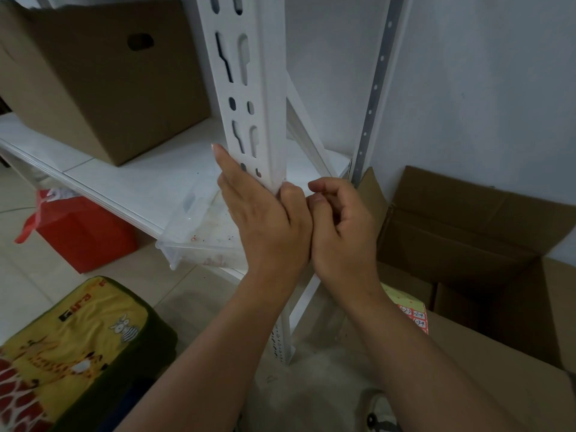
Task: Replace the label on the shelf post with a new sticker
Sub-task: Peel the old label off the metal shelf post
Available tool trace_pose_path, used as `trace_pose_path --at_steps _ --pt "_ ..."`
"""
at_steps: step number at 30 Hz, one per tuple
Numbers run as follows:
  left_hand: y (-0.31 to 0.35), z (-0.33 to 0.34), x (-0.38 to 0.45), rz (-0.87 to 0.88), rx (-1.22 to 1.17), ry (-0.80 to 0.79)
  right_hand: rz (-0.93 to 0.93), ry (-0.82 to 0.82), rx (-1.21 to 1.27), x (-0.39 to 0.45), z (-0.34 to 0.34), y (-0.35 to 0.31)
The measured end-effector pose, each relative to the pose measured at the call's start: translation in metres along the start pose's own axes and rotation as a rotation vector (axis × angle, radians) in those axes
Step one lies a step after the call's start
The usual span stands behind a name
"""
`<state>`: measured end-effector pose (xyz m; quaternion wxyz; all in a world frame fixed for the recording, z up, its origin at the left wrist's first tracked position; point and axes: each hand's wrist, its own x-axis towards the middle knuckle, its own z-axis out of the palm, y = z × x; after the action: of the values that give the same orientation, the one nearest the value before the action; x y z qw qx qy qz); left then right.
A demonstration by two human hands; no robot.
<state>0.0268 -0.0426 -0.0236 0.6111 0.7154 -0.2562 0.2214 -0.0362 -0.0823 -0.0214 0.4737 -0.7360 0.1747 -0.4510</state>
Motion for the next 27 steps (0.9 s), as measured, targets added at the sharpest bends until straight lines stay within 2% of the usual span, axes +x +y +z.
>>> trace_pose_path --at_steps 14,21,27 --pt "0.005 0.002 0.001 -0.01 -0.009 0.07 0.014 0.016 -0.026 -0.005 -0.003 0.001" --pt "0.002 0.001 0.001 0.016 -0.007 0.051 0.043 0.001 -0.033 -0.005 -0.004 0.002" --pt "-0.009 0.001 -0.001 0.065 -0.013 0.01 0.138 0.024 0.061 0.002 -0.005 0.0"
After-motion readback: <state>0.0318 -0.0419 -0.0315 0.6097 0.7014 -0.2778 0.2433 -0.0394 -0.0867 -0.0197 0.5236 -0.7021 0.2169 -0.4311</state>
